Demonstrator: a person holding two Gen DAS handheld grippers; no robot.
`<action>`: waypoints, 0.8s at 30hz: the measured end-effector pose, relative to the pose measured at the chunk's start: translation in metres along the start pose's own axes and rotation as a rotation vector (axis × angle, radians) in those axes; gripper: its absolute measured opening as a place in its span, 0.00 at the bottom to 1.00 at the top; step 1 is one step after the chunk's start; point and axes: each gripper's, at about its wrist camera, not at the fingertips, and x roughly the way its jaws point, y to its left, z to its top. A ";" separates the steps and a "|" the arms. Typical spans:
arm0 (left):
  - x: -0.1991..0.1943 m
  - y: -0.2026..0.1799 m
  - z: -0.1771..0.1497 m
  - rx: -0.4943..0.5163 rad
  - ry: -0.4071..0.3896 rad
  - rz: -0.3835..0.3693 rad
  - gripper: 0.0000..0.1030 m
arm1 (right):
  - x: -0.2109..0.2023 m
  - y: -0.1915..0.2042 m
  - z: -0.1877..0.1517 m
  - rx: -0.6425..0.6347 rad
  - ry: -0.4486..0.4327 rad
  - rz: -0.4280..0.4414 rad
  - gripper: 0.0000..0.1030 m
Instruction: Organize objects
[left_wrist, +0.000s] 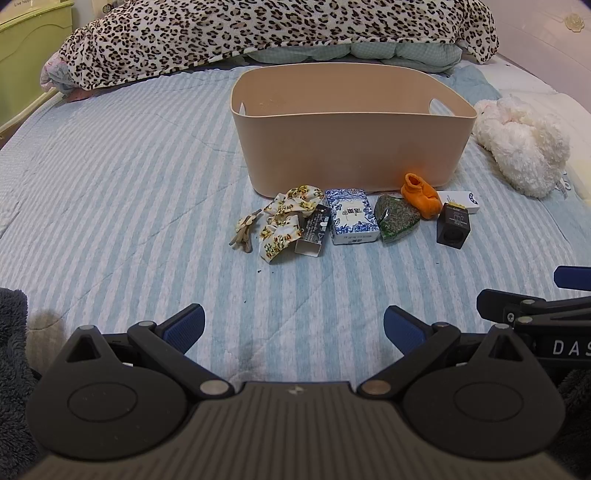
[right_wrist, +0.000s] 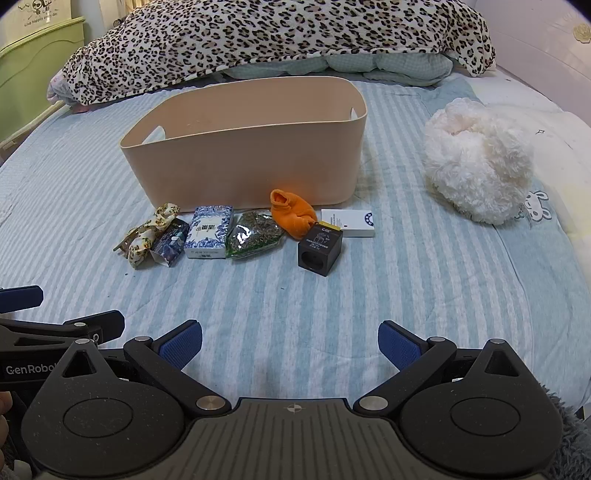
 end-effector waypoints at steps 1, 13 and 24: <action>0.000 0.000 0.000 0.001 0.000 0.000 0.99 | 0.001 -0.005 0.000 0.001 -0.001 0.000 1.00; 0.000 -0.001 0.001 0.029 0.000 -0.048 0.99 | 0.001 -0.002 0.000 0.003 0.003 0.000 1.00; 0.000 -0.001 0.001 0.032 0.000 -0.053 0.99 | 0.000 -0.004 0.002 0.004 0.003 0.000 1.00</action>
